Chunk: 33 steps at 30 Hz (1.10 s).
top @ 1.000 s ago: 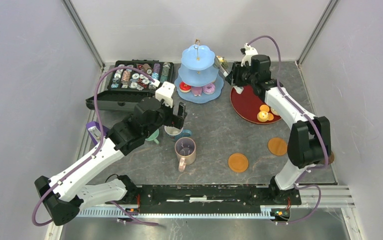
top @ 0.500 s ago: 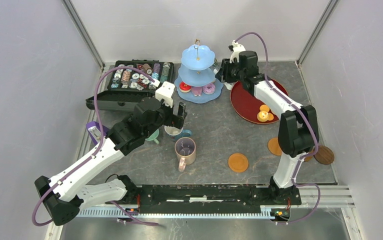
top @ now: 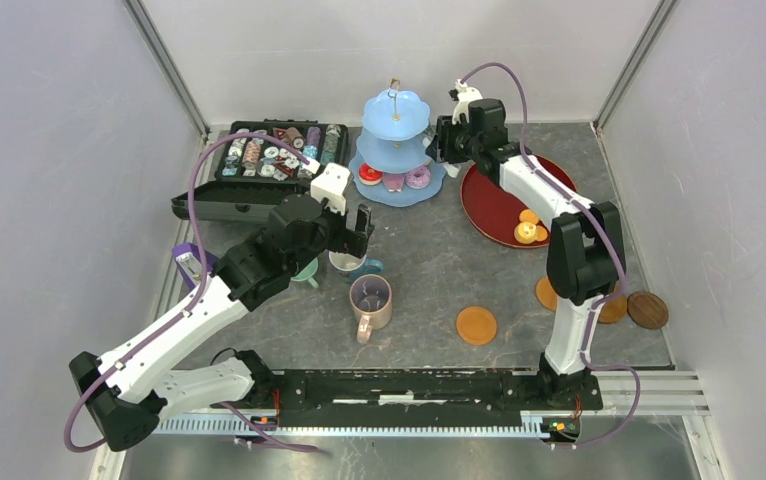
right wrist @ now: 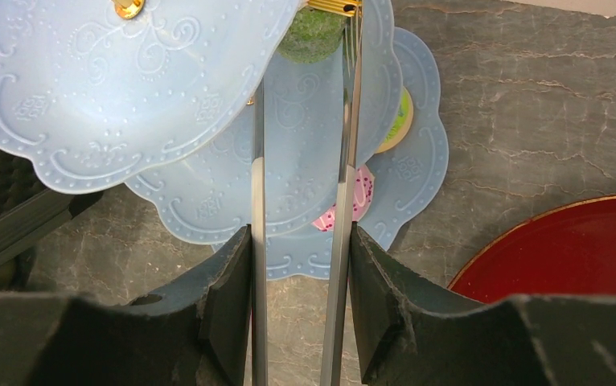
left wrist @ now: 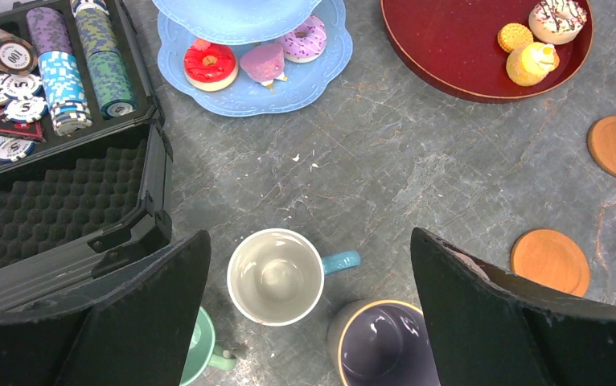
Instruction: Serve the afternoon tea
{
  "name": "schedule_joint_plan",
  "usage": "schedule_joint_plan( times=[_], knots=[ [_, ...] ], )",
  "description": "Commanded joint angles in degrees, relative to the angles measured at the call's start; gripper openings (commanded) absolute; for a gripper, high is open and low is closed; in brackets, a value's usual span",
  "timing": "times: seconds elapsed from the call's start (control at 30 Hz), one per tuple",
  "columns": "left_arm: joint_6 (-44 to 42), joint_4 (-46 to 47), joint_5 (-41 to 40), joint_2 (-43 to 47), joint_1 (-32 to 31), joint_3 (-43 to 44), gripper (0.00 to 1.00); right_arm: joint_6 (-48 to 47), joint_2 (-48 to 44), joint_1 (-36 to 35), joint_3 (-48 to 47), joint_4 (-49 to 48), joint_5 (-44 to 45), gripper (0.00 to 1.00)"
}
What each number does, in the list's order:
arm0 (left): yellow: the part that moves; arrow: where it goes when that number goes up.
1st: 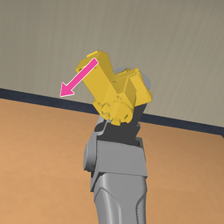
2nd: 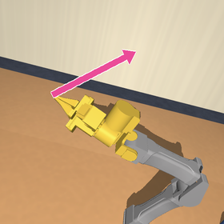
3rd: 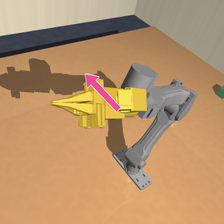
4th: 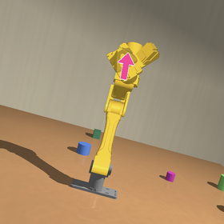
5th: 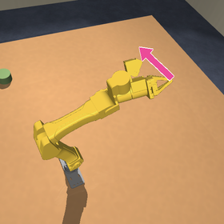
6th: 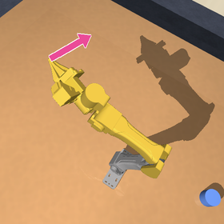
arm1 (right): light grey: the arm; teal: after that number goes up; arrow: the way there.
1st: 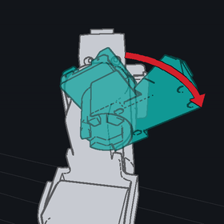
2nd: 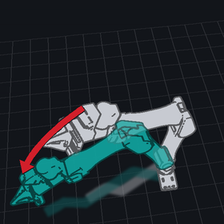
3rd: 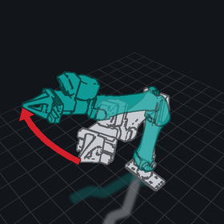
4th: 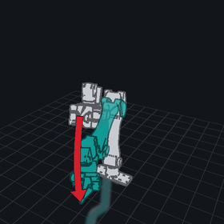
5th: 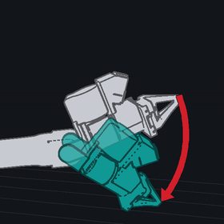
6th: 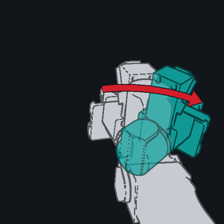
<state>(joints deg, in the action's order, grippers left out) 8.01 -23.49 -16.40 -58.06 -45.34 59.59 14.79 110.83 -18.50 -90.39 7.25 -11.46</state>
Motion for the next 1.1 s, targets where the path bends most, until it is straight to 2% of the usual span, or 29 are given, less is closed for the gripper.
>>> schedule_joint_plan(
  times=[0.0, 0.17, 0.47, 1.07],
  knots=[
    [-2.21, 2.23, 0.13, 0.76, 0.25, -0.2, 1.0, -1.57, 1.0, -0.87, -4.9, -0.55, 1.19, 0.41],
    [-2.21, 2.22, 0.29, 0.78, 0.25, -0.18, 1.0, -2.9, 0.72, -1.66, -5.27, 0.28, 3.37, 0.48],
    [-2.17, 2.22, 0.41, 0.68, 0.21, -0.18, 1.0, -3.92, 0.25, -2.27, -5.44, 1.75, 4.65, 0.54],
    [-1.91, 2.22, 1.43, 0.74, 0.25, -0.18, 1.0, -5.81, -9.92, -2.36, 3.46, 4.73, 8.22, 0.5]
  ],
)
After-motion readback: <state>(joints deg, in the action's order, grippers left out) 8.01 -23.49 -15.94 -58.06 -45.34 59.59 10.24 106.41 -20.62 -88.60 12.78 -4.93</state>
